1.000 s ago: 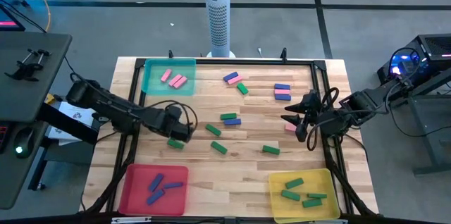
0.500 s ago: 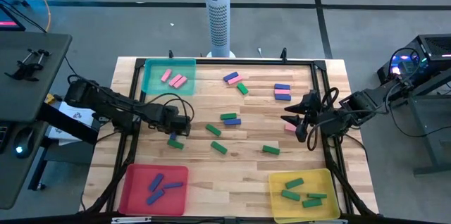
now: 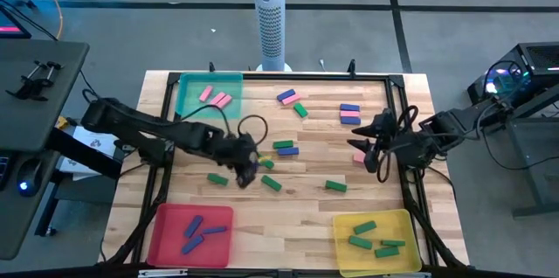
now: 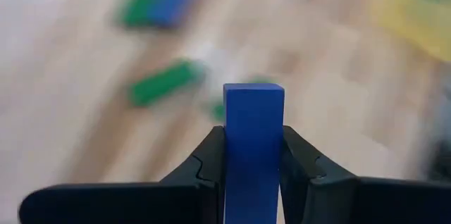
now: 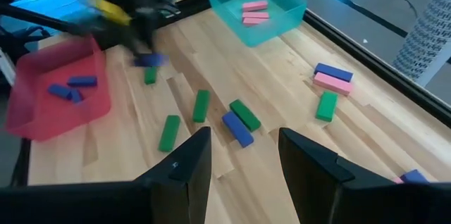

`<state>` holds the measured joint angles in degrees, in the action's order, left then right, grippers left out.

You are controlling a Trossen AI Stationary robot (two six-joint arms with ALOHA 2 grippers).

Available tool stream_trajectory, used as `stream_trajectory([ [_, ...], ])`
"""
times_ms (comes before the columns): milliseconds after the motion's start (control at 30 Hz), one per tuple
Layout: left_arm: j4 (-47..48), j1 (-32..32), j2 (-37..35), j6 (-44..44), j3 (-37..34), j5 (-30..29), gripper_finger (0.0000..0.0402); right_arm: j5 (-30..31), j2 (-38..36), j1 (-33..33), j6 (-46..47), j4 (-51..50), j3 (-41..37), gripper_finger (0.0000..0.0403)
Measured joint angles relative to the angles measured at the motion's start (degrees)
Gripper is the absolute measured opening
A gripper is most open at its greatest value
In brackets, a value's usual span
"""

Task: Sort blocks
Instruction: Put the blue block into the red bin, then put the pink block into the green bin

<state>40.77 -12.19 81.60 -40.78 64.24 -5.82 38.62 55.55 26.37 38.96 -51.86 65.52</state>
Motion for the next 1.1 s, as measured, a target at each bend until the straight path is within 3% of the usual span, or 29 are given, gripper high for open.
stream_trajectory([
  [167,5.79,-10.1,-0.04,-1.13,7.84,3.27,0.0054,-1.65,0.0,-2.96,-2.82,0.15,0.0,0.0146],
  [333,9.61,-22.33,1.22,-13.0,7.78,11.26,0.0054,-3.56,0.0,-6.22,-7.07,0.35,0.0,0.0146],
  [533,10.45,-33.82,6.11,-26.1,7.73,11.33,0.0054,-8.09,0.0,-11.34,-12.54,1.28,0.0,0.0146],
  [700,10.39,-37.84,11.92,-33.23,7.71,11.73,0.0071,-11.38,0.0,-15.82,-16.69,5.15,0.0,0.0146],
  [933,8.91,-39.05,18.94,-32.58,7.71,12.17,0.0115,-18.88,1.03,-22.22,-22.64,11.33,0.0,0.0146],
  [1100,5.5,-38.38,19.56,-34.5,7.71,12.22,0.016,-28.4,6.98,-29.01,-28.63,12.87,0.0,0.0146],
])
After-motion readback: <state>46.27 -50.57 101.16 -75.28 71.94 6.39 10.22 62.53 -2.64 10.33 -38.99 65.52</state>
